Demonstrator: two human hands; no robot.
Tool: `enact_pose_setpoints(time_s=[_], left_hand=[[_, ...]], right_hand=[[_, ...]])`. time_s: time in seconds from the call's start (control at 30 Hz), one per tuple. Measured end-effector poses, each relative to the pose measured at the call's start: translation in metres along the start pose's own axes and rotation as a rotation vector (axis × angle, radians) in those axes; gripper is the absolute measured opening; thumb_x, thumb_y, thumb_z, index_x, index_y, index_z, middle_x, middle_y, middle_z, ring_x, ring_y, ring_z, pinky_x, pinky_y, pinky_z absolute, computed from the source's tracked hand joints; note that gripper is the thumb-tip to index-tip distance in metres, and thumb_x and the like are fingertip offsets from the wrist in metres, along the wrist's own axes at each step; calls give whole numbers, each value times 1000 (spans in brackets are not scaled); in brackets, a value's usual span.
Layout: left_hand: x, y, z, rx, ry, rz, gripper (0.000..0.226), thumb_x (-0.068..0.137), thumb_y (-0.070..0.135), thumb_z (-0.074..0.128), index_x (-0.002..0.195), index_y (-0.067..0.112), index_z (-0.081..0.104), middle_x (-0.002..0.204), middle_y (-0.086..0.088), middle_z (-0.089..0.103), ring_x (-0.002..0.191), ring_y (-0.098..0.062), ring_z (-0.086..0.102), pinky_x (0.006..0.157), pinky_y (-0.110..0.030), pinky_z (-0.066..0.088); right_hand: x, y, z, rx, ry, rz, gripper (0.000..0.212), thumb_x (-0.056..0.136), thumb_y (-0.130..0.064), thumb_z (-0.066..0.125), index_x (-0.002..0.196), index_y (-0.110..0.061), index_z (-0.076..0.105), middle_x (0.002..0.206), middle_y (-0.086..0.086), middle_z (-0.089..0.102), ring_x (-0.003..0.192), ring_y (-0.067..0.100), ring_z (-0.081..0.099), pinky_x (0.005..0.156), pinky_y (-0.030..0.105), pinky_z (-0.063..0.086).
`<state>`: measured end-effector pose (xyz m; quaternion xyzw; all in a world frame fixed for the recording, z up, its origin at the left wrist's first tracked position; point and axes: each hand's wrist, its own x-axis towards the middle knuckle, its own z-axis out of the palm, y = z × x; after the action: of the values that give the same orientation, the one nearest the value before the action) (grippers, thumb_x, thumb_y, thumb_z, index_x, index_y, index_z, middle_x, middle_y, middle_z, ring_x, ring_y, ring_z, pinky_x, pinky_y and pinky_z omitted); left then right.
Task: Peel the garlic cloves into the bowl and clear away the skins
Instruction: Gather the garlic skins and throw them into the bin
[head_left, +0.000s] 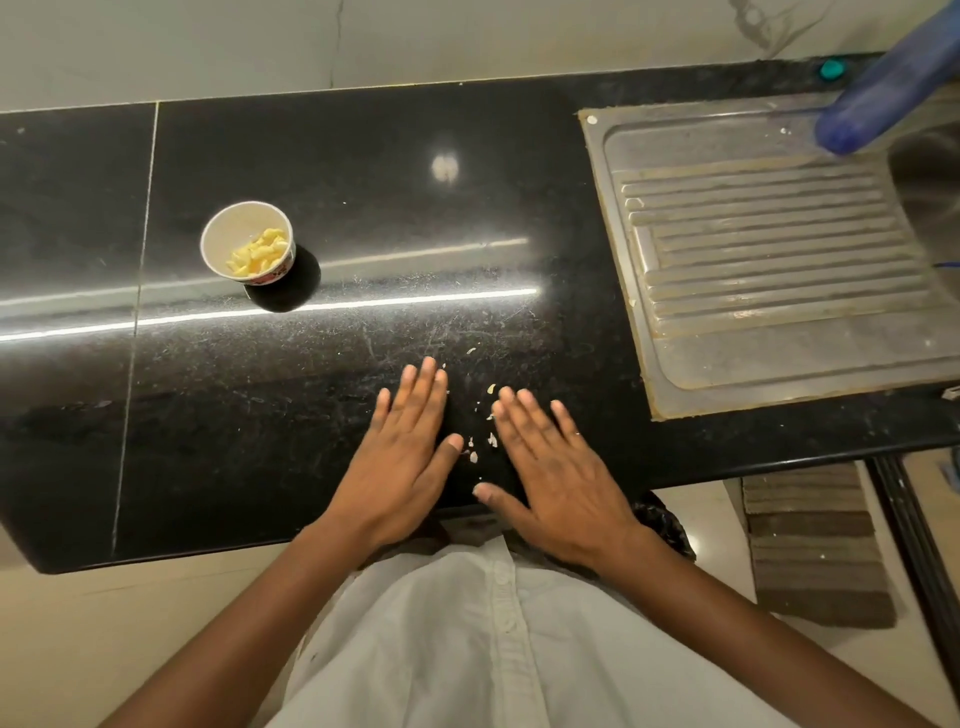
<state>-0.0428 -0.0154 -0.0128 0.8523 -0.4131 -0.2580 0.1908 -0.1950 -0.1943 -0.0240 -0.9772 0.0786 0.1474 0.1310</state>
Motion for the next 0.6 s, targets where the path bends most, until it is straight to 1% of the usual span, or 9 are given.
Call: enact_pose_setpoints(time_s=[0.07,0.1,0.17,0.23,0.33,0.43,0.53,0.6], left_hand=[[-3,-12,-6,55,13,-49,76,105,62,14,165,25,-14,170,11,-28,155,-5,-30,129,-39,-14],[-5,-17,-8,81,16,-78,78,104,65,12,165,25,-15,170,11,-30,155,-6,-31,128,-39,-15],[-11,-26,-9,124,17,-137,79,103,67,9,164,24,-17,169,10,-32,154,-6,-33,129,-40,-16],[-17,-29,-7,146,7,-168,77,105,66,10,164,24,-18,169,10,-34,153,-6,-35,129,-41,-16],[-22,-25,2,158,-18,-161,76,107,63,12,164,23,-19,169,8,-34,153,-7,-35,130,-43,-14],[-18,-17,8,146,-14,-151,75,108,62,12,164,21,-19,169,7,-34,153,-8,-36,129,-44,-15],[-13,-13,10,133,-13,-94,75,108,62,9,165,20,-16,170,6,-33,154,-8,-34,129,-45,-15],[-12,-12,11,134,-17,-88,76,106,63,6,164,19,-16,170,5,-33,154,-8,-34,129,-44,-16]], right_hand=[[7,-3,-3,-6,1,-89,88,105,-76,13,169,-20,-8,176,-3,-18,161,10,-23,134,49,1],[13,1,-6,-3,14,-95,87,105,-76,13,169,-20,-9,176,-3,-18,161,10,-23,134,48,0],[31,15,-16,9,45,-37,89,105,-77,13,168,-20,-12,176,-3,-20,160,10,-24,134,47,-2],[51,29,-26,20,71,15,91,104,-78,12,168,-20,-14,176,-2,-20,161,11,-22,134,46,-2],[76,36,-33,7,45,5,91,103,-79,11,168,-20,-13,176,-3,-20,161,11,-21,134,46,-3],[86,29,-32,1,29,-52,89,104,-78,11,169,-19,-11,176,-2,-19,161,11,-22,134,47,-2],[74,20,-24,-37,2,-185,85,107,-73,12,169,-19,-10,176,-1,-18,161,10,-22,134,47,0],[59,17,-21,-52,-24,-268,83,108,-72,14,169,-20,-8,177,-2,-17,161,9,-22,134,46,0]])
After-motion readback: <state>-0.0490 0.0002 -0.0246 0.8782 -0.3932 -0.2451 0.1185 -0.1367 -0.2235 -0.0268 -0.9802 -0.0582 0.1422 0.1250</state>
